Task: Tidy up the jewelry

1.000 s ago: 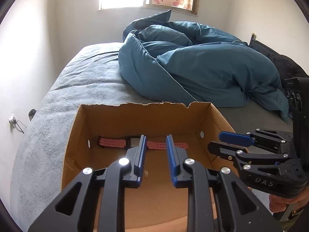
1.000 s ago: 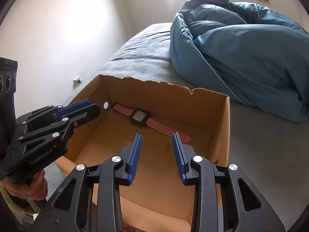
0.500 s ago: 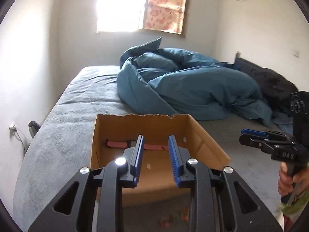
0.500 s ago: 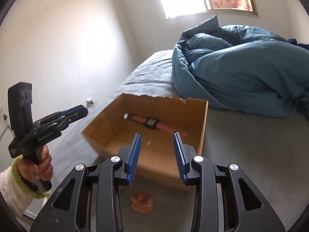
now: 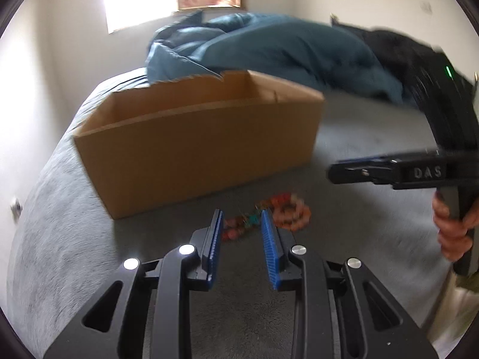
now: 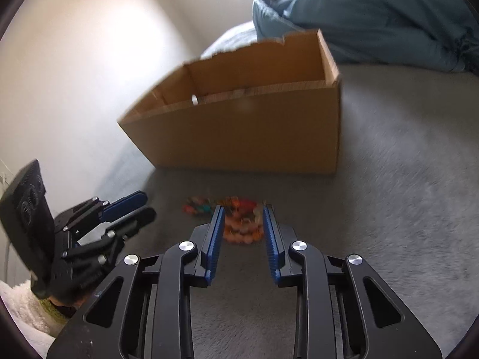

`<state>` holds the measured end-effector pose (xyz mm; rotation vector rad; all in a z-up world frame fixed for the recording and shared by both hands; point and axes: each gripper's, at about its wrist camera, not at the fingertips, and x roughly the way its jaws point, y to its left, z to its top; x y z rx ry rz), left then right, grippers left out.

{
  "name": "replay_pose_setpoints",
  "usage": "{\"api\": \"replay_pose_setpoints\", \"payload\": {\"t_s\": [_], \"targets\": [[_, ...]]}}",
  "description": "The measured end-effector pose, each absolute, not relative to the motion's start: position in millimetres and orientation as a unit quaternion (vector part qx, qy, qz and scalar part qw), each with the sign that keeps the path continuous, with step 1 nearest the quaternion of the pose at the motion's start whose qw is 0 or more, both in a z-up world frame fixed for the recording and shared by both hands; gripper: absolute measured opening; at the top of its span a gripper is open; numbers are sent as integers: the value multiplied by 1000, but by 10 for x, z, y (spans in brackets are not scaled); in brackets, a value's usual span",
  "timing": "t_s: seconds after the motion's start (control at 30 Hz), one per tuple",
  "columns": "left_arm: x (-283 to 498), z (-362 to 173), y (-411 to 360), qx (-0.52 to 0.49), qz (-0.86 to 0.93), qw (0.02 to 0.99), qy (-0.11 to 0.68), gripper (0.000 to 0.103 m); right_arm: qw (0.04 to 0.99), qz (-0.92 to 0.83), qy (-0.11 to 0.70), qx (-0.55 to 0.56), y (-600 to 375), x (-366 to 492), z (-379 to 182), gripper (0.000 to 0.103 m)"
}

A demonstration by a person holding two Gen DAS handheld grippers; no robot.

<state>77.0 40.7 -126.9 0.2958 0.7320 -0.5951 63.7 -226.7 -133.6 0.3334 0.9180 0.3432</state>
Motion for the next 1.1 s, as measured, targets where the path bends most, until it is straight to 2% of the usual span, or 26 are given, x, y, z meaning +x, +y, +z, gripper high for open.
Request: {"api": "replay_pose_setpoints", "payload": {"t_s": [0.43, 0.6, 0.83, 0.87, 0.93, 1.0, 1.03, 1.1], "targets": [[975, -1612, 246, 183, -276, 865, 378, 25, 861, 161, 470, 108, -2091, 847, -1658, 25], [1009, -1696, 194, 194, -270, 860, 386, 25, 857, 158, 479, 105, -2074, 844, -1734, 20], [1035, -1746, 129, 210, -262, 858, 389, 22, 852, 152, 485, 122, -2096, 879, -1802, 18], [1042, -1752, 114, 211, -261, 858, 389, 21, 852, 151, 486, 122, -2092, 884, -1805, 17], [1038, -1764, 112, 216, -258, 858, 388, 13, 852, 152, 486, 121, -2083, 885, -1800, 12], [1032, -1757, 124, 215, -255, 861, 385, 12, 855, 148, 483, 117, -2053, 871, -1775, 8], [1028, -1748, 138, 213, -253, 863, 383, 0, 856, 148, 481, 118, -2066, 857, -1760, 8], [1040, -1725, 185, 201, -250, 866, 383, 0, 859, 147, 475, 124, -2087, 821, -1715, 7]]}}
